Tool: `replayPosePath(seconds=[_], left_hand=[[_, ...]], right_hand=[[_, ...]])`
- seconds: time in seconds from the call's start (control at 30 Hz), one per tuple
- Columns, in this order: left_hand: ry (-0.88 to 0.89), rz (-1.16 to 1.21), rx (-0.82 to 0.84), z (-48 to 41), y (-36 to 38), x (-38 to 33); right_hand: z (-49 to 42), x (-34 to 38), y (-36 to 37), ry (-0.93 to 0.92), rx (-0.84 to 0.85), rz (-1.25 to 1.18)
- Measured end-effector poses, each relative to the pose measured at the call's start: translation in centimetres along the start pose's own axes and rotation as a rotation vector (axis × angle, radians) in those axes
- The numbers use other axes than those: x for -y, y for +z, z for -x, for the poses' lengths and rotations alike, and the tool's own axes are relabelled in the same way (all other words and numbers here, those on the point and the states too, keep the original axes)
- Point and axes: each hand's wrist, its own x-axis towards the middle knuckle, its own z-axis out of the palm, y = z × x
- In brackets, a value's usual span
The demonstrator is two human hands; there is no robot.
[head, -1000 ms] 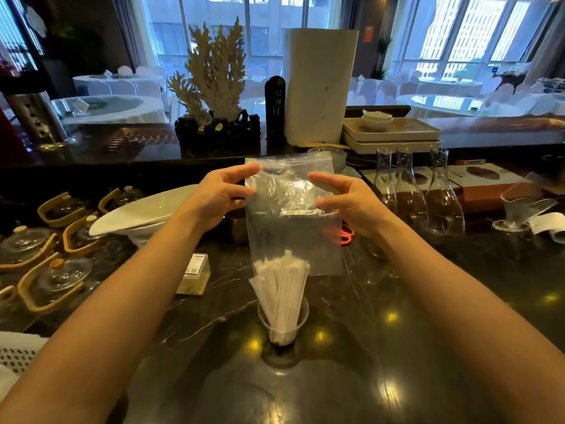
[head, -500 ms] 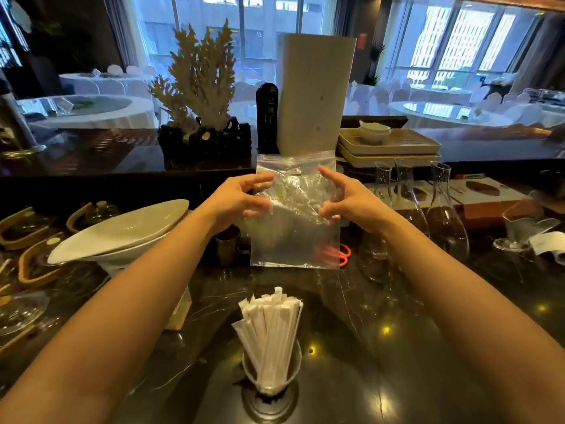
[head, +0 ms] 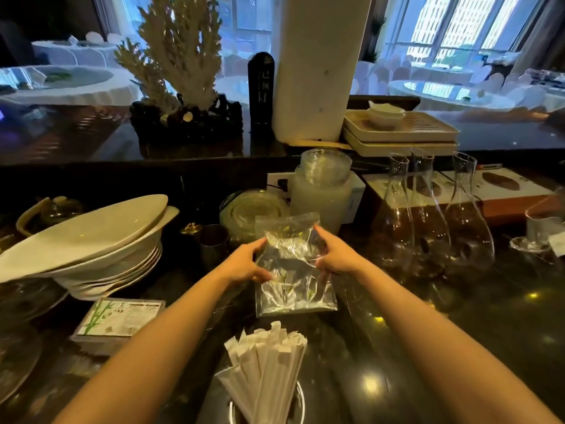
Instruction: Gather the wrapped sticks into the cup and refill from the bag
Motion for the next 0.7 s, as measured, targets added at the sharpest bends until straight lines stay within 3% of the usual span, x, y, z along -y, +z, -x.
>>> replayPosePath(seconds=[0.23,0.7], left_hand=[[-0.164,-0.177,0.015,-2.0,1.7,5.2],[-0.168,-0.721,0.048,-1.3,3.8,5.9]], right_hand=[[-3.4,-4.3,4.7,0.088,0.011,0.123],[-2.5,-5.0,7.2,0.024,-0.107,0.507]])
